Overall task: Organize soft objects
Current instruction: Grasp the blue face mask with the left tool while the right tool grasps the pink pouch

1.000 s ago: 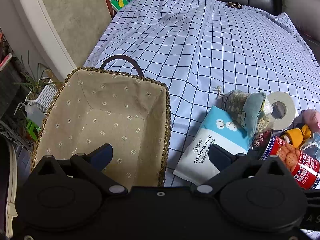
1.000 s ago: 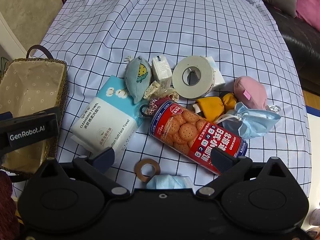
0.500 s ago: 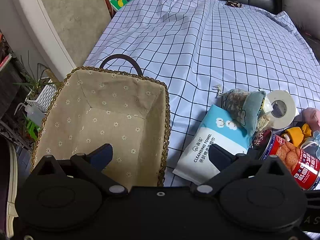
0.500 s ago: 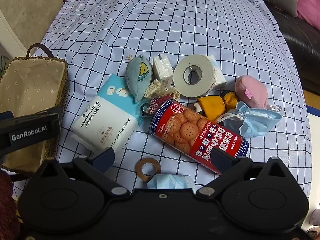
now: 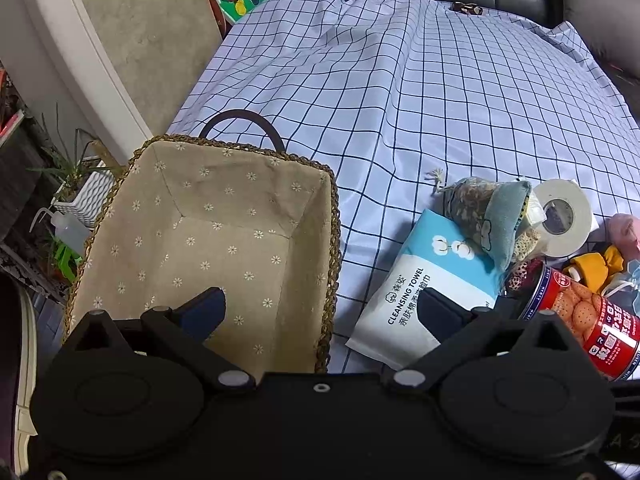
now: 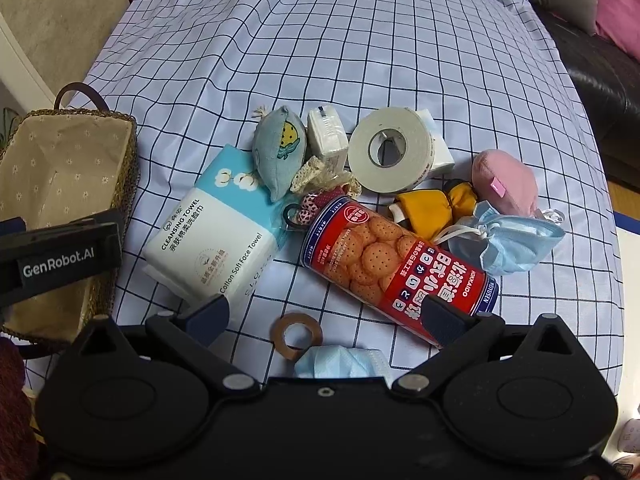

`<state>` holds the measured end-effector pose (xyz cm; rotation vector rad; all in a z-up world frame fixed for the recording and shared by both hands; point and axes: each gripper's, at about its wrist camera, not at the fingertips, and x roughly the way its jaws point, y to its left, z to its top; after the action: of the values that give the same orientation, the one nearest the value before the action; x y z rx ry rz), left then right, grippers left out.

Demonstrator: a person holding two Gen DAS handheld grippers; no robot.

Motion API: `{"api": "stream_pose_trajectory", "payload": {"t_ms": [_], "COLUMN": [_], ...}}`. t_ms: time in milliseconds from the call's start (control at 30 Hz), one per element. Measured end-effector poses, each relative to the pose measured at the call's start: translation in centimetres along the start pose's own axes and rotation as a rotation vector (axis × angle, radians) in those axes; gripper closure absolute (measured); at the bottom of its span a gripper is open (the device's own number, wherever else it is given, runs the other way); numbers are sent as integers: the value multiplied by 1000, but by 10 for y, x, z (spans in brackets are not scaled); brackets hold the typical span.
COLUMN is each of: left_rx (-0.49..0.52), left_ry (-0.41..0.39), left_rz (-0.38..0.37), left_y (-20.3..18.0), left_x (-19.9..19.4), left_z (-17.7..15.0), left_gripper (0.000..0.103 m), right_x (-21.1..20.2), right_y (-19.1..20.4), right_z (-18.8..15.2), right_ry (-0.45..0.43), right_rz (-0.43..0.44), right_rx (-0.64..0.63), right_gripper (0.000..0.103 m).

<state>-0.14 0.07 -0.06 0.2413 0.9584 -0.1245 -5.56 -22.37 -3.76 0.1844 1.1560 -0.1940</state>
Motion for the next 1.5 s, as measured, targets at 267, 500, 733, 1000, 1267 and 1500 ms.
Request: {"api": "stream_pose_trajectory", "payload": {"t_ms": [267, 500, 733, 1000, 1267, 1500], "left_rx": [52, 156, 273, 363, 457, 509], "left_ry": [-28, 1, 54, 114, 150, 165], "left_rz": [-44, -177, -237, -346, -356, -378], "left_y": [-12, -38, -73, -105, -129, -141], "left_x": [-8, -11, -6, -11, -4, -1], "left_z": [-2, -16, -41, -61, -85, -98], "left_gripper": [4, 4, 4, 4, 4, 4], "right_x": [-11, -20, -20, -16, -20, -17], "right_y": [-29, -86, -158, -199, -188, -180], "right_z": [12, 22, 19, 8, 8, 9], "right_ry": [-46, -94, -117, -93, -84, -71], "right_rz": [-16, -69, -155, -177, -132, -114], "right_rx": [95, 246, 409, 495, 452, 421], "right_gripper": [1, 1, 2, 5, 4, 4]}}
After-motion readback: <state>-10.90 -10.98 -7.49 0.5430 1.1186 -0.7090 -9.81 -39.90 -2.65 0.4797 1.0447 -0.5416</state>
